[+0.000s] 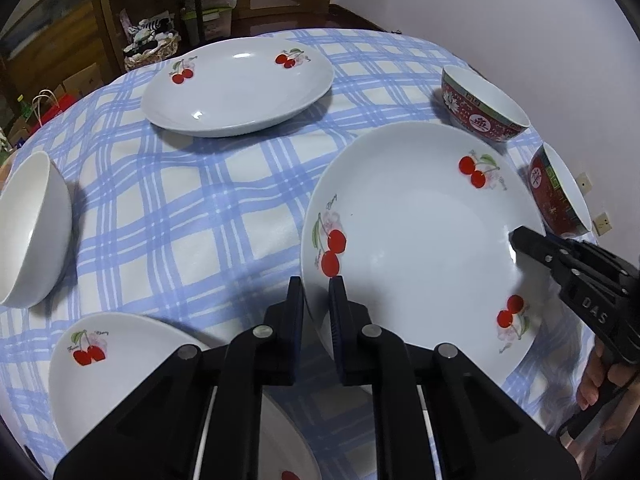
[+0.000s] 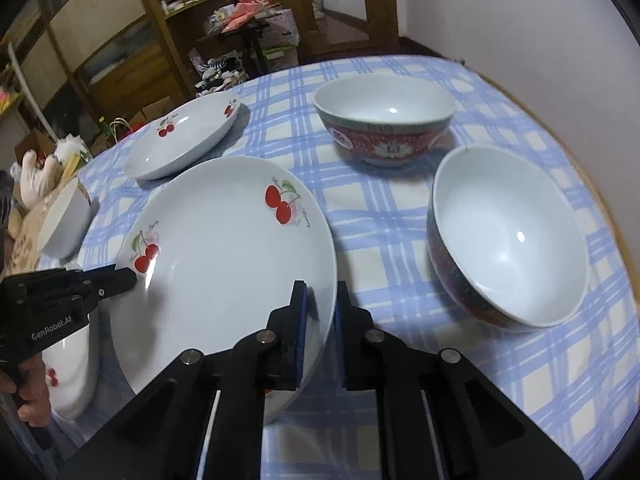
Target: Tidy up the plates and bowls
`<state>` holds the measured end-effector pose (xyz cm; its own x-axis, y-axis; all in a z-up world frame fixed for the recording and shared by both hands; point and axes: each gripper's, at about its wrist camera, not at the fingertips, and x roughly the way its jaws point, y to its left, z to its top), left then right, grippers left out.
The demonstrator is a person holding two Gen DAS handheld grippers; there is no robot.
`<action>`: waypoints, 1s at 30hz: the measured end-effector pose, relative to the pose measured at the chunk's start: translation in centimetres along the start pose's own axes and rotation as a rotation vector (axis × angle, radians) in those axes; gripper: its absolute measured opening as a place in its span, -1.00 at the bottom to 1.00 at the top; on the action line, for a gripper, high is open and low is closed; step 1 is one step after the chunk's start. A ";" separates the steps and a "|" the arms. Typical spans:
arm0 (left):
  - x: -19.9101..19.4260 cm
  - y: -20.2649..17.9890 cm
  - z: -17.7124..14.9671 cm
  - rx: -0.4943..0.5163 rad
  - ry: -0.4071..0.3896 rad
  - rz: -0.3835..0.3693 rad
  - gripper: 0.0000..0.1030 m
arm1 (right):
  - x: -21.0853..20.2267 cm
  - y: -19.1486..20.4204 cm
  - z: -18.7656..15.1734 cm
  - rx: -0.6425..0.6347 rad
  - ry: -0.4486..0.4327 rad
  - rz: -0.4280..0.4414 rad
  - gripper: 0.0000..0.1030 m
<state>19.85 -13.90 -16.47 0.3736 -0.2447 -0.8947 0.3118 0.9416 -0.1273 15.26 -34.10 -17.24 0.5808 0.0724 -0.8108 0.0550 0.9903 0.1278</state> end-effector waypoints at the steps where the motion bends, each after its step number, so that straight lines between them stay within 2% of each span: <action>1: -0.1 0.0 0.0 -0.002 0.002 0.002 -0.76 | -0.2 0.0 0.0 -0.005 -0.006 -0.001 -0.74; 10: -1.2 0.0 -0.8 -0.050 0.004 0.005 -0.76 | -1.7 0.1 -0.4 -0.012 -0.015 0.013 -0.74; 15: -2.7 -0.6 -1.2 -0.039 -0.015 0.003 -0.76 | -3.0 -0.3 -1.0 0.013 -0.013 0.024 -0.74; 22: -4.9 -1.1 -2.2 -0.060 -0.016 -0.041 -0.76 | -5.5 -0.4 -1.7 0.036 -0.030 0.021 -0.74; 30: -7.9 -2.5 -3.9 -0.054 -0.019 -0.081 -0.76 | -9.1 -0.5 -3.0 0.062 -0.053 -0.038 -0.73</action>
<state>12.70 -13.38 -10.72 0.3654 -0.3244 -0.8725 0.2940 0.9296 -0.2225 7.49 -34.89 -11.65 0.6198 0.0272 -0.7843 0.1270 0.9827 0.1344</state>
